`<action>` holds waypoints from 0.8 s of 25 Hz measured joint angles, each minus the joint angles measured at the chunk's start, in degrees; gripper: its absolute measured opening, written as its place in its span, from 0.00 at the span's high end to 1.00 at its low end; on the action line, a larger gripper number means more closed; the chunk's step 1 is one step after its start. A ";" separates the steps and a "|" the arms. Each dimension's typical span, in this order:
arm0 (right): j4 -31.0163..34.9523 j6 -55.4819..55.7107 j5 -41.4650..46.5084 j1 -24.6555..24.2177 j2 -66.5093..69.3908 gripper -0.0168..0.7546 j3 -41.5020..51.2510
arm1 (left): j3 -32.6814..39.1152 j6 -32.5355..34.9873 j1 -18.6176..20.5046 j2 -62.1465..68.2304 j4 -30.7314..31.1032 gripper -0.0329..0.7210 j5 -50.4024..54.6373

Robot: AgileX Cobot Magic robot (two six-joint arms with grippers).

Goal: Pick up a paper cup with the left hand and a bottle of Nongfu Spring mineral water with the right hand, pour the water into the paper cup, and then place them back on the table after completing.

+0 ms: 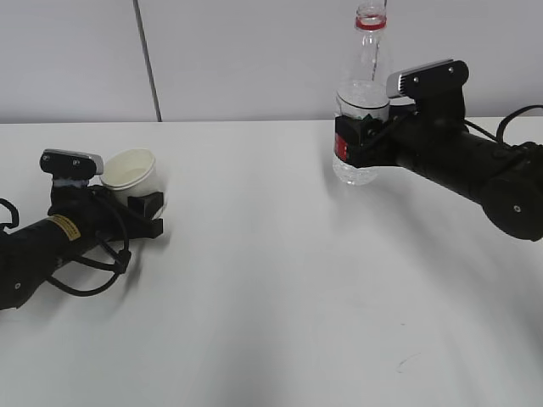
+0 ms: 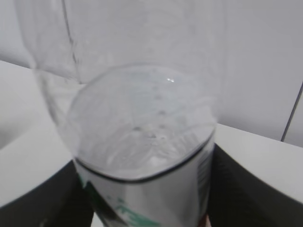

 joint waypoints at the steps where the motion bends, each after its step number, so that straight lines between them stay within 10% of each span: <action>1: 0.00 0.00 0.00 0.00 0.00 0.38 0.00 | -0.06 0.00 0.00 0.05 0.00 0.47 -0.01; 20: 0.00 0.00 0.00 0.00 0.00 0.38 0.00 | -0.41 0.07 0.00 1.50 -0.18 0.41 -2.17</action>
